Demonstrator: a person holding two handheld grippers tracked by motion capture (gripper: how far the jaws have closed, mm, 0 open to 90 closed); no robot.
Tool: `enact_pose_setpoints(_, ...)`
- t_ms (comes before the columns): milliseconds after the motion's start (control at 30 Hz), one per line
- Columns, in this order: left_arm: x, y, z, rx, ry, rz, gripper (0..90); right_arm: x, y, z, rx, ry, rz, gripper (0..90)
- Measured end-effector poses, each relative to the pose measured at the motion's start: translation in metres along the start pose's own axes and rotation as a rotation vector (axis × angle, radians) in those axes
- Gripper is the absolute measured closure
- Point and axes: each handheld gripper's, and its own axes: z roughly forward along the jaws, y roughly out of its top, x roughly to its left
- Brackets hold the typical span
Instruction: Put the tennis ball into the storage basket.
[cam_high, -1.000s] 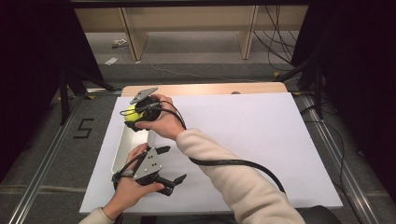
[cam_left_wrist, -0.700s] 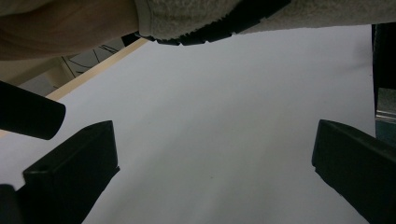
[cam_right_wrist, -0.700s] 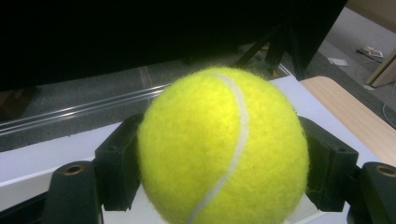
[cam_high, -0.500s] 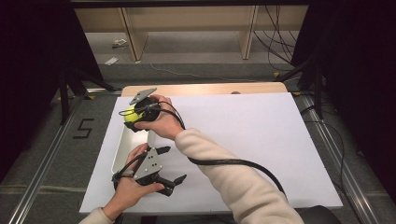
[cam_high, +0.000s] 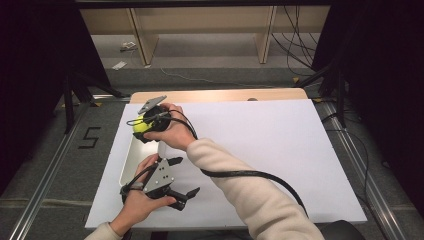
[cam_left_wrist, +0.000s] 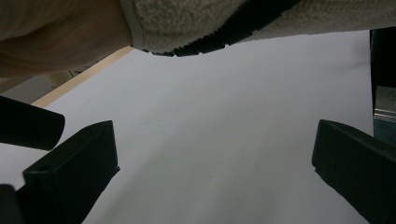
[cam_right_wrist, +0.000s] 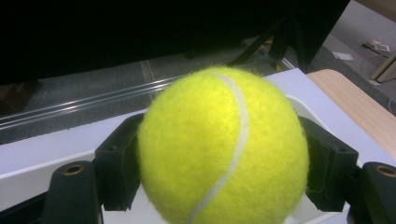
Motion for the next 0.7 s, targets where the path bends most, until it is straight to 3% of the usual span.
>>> enact_pose_setpoints(700, -0.0008, -0.0004, 0.0006, 0.006, -0.007, 0.002, 0.0, 0.0004, -0.0056, 0.0076, 0.035, 0.01, -0.011, 26.7)
